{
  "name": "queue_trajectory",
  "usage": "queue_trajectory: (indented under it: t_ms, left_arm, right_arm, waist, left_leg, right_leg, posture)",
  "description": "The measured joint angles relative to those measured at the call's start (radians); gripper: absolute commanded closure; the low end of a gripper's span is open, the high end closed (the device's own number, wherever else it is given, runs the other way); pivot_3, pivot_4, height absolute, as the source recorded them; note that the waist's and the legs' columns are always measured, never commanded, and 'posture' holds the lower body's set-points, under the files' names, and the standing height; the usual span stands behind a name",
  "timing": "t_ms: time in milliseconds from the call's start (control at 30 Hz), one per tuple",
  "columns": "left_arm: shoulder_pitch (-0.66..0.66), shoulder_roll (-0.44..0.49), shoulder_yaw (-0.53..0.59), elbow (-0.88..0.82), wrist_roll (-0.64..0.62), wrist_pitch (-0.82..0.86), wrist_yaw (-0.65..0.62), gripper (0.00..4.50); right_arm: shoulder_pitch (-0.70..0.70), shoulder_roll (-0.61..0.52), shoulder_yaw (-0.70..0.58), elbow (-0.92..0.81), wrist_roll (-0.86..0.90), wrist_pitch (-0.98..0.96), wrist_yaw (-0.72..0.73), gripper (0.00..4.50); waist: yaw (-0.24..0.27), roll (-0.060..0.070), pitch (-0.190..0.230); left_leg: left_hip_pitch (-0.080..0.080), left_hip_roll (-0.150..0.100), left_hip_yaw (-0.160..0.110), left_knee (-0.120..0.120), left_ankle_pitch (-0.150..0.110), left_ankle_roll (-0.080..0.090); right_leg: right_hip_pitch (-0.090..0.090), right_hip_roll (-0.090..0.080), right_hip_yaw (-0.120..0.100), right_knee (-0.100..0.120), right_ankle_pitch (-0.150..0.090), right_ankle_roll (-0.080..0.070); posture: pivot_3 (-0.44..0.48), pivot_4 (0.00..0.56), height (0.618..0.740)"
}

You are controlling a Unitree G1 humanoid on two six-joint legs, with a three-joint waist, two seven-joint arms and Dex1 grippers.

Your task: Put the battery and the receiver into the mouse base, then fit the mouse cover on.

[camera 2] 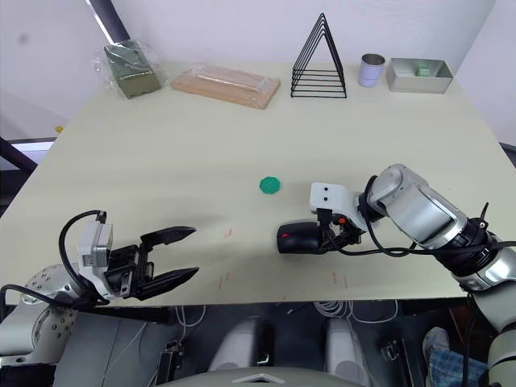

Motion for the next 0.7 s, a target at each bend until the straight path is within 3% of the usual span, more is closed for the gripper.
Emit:
queue_trajectory:
  t_ms: [133, 200, 233, 300, 533, 700]
  left_arm:
    - [0.001, -0.001, 0.0, 0.0, 0.003, 0.0, 0.0, 0.0]
    - [0.001, -0.001, 0.0, 0.0, 0.003, 0.0, 0.0, 0.0]
    - [0.001, -0.001, 0.0, 0.0, 0.003, 0.0, 0.0, 0.0]
    - [0.0, -0.001, 0.0, 0.0, 0.003, 0.0, 0.0, 0.0]
    - [0.0, -0.002, 0.0, 0.0, 0.003, 0.0, 0.0, 0.0]
    - [-0.001, -0.002, 0.0, 0.0, 0.003, 0.0, 0.001, 0.0]
  right_arm:
    - [0.0, 0.0, 0.0, 0.0, 0.001, 0.002, 0.001, 1.59]
    - [0.0, 0.003, 0.0, 0.0, 0.002, 0.006, 0.001, 0.93]
    - [0.0, 0.003, 0.0, 0.0, 0.002, 0.006, 0.001, 0.81]
    - [0.0, 0.014, 0.0, 0.0, 0.003, 0.008, -0.003, 0.03]
    - [0.001, 0.021, -0.012, -0.001, 0.01, 0.0, -0.012, 0.03]
    - [0.048, 0.092, -0.205, -0.043, 0.141, -0.025, -0.026, 0.03]
  waist:
    - [0.0, 0.0, 0.0]
    - [0.0, 0.0, 0.0]
    - [0.0, 0.0, 0.0]
    - [-0.001, 0.0, 0.0]
    - [0.0, 0.0, 0.0]
    - [-0.001, 0.0, 0.0]
  left_leg:
    - [0.0, 0.0, 0.0, 0.0, 0.0, 0.0]
    - [0.0, 0.0, 0.0, 0.0, 0.0, 0.0]
    - [0.0, 0.0, 0.0, 0.0, 0.0, 0.0]
    - [0.0, 0.0, 0.0, 0.0, 0.0, 0.0]
    - [0.0, 0.0, 0.0, 0.0, 0.0, 0.0]
    - [0.0, 0.0, 0.0, -0.001, 0.0, 0.0]
  right_leg:
    - [0.0, 0.0, 0.0, 0.0, 0.0, 0.0]
    - [0.0, 0.0, 0.0, 0.0, 0.0, 0.0]
    - [0.0, 0.0, 0.0, 0.0, 0.0, 0.0]
    - [0.0, 0.0, 0.0, 0.0, 0.0, 0.0]
    - [0.0, 0.0, 0.0, 0.0, 0.0, 0.0]
    - [0.0, 0.0, 0.0, 0.0, 0.0, 0.0]
  posture:
    - [0.0, 0.15, 0.74]
    - [0.0, 0.15, 0.74]
    - [0.0, 0.15, 0.74]
    - [0.0, 0.15, 0.74]
    - [0.0, 0.15, 0.74]
    - [0.0, 0.15, 0.74]
